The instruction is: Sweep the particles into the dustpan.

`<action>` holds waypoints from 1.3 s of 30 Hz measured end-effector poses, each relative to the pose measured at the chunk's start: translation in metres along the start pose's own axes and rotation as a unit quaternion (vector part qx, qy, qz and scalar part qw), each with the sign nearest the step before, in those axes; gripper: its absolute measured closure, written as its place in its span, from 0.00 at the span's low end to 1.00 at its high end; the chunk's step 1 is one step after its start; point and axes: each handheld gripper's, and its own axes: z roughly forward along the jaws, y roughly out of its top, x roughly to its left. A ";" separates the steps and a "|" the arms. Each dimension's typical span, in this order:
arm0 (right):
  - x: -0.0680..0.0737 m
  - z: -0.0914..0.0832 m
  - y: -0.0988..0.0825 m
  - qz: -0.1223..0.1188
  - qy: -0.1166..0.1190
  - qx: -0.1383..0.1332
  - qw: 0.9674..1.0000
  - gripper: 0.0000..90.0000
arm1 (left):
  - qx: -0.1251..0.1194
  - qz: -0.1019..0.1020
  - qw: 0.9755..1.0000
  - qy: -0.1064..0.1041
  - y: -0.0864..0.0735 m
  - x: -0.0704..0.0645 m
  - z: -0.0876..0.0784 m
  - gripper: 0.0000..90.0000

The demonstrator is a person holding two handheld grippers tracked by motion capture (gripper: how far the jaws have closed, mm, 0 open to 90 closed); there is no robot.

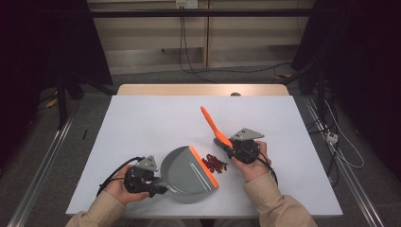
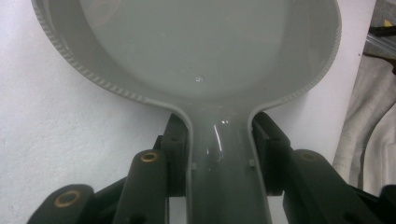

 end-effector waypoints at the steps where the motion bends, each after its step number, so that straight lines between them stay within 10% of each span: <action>1: 0.001 0.000 0.000 0.000 0.000 0.000 1.000 0.79 | 0.000 -0.001 1.000 0.000 0.000 0.000 0.000 0.70; 39: 0.054 -0.001 0.001 0.034 0.030 -0.015 0.999 0.79 | 0.025 -0.025 0.999 0.002 0.021 -0.006 0.015 0.70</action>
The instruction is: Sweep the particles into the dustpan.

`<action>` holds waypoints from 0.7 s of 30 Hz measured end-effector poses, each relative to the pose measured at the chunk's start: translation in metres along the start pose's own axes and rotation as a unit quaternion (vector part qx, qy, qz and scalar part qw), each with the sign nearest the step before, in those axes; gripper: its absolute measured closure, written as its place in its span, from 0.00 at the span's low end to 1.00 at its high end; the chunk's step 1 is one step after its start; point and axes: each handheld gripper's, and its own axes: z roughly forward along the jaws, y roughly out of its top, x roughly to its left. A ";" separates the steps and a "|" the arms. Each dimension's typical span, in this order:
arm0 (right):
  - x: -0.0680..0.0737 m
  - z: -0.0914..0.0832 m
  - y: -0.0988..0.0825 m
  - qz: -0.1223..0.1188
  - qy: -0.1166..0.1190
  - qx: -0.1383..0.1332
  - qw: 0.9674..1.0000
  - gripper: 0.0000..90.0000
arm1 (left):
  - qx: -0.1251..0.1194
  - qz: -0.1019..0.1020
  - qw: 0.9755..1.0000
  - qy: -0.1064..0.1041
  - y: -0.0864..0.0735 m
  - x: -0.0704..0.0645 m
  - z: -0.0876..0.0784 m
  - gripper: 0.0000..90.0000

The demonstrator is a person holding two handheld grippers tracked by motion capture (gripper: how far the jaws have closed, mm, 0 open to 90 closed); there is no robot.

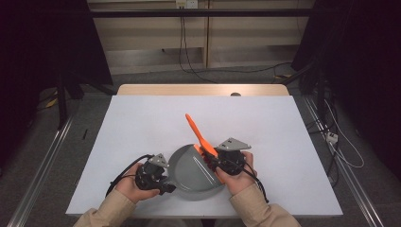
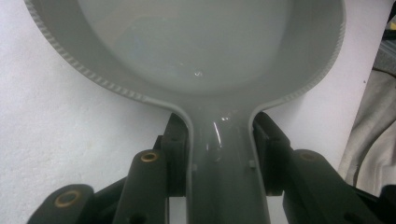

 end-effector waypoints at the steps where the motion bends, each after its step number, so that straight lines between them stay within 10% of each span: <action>1: 0.002 0.000 0.000 -0.001 -0.002 -0.001 1.000 0.79 | 0.006 0.009 1.000 0.000 0.000 0.001 -0.001 0.70; 14: 0.027 0.006 0.014 -0.025 0.026 -0.034 0.999 0.79 | -0.002 -0.004 1.000 0.001 -0.004 0.002 0.002 0.70; 21: 0.007 -0.004 0.024 -0.001 0.025 -0.061 0.998 0.79 | -0.001 -0.006 1.000 -0.002 -0.006 0.004 0.002 0.70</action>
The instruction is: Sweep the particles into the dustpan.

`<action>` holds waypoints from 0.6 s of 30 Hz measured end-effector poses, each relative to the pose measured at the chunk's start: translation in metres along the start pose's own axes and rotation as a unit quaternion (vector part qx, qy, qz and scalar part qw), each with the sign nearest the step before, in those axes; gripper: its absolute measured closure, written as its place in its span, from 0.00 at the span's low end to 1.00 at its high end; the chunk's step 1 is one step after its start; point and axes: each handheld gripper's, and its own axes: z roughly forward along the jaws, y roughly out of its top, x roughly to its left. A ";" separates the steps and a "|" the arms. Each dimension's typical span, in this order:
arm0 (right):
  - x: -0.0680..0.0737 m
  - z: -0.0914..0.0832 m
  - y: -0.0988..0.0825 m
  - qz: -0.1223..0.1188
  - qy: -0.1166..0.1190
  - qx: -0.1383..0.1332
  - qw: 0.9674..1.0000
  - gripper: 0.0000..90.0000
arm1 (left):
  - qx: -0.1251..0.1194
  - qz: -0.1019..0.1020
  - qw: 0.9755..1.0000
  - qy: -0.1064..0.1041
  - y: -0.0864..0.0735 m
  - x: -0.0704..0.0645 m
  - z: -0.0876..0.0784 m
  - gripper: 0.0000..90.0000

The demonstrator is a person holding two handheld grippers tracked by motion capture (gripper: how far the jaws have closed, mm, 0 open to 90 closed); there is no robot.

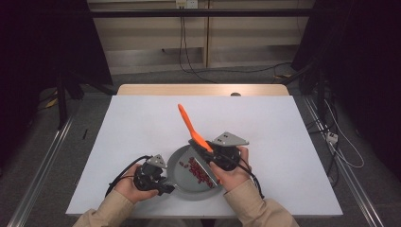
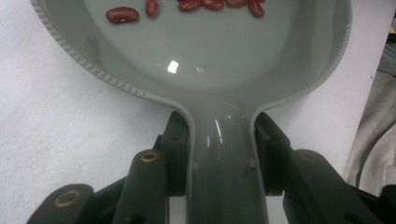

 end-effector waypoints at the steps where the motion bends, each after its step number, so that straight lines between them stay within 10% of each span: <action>1: -0.004 -0.002 0.001 0.001 -0.006 -0.001 1.000 0.79 | 0.001 0.000 1.000 0.000 0.000 0.000 0.000 0.70; 9: -0.035 -0.003 -0.017 -0.004 -0.060 0.020 0.998 0.79 | 0.010 0.005 1.000 0.006 0.000 0.001 -0.001 0.70; 18: -0.004 0.002 -0.028 0.017 -0.045 0.027 0.998 0.79 | 0.009 -0.006 1.000 0.026 0.005 -0.003 0.003 0.69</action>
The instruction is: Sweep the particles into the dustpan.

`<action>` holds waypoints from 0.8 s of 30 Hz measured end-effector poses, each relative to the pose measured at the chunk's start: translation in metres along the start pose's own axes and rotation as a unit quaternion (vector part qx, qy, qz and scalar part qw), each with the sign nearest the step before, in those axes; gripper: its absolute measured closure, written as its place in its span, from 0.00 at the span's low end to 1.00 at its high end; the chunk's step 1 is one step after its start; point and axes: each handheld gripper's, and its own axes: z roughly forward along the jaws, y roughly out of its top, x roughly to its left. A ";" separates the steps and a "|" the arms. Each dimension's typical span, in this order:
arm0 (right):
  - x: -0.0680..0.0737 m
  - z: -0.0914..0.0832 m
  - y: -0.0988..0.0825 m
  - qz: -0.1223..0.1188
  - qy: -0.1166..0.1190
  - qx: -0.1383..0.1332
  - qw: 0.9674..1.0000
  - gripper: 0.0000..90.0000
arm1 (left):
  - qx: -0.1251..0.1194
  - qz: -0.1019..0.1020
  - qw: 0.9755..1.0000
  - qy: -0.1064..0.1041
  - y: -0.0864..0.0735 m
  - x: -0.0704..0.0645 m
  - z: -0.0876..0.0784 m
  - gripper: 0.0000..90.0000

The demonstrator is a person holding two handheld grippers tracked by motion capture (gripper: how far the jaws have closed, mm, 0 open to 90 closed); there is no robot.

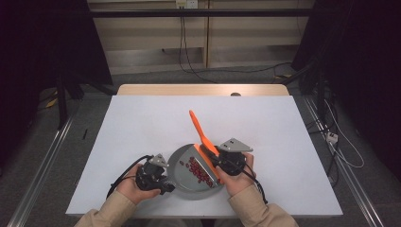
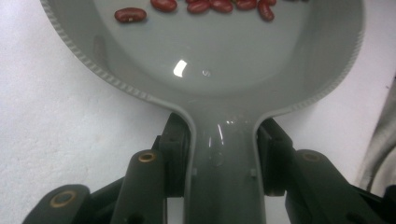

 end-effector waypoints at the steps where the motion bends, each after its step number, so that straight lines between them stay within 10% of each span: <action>1: 0.002 0.000 0.000 -0.002 -0.001 -0.002 1.000 0.79 | 0.002 -0.002 1.000 0.002 0.001 0.000 0.000 0.69; 11: 0.003 0.000 0.011 0.034 0.027 -0.033 0.999 0.79 | -0.029 -0.014 0.999 0.012 0.002 -0.001 0.005 0.70; 24: -0.038 -0.013 0.025 0.026 -0.013 -0.066 0.997 0.79 | -0.082 0.009 0.995 0.046 -0.007 0.000 -0.003 0.71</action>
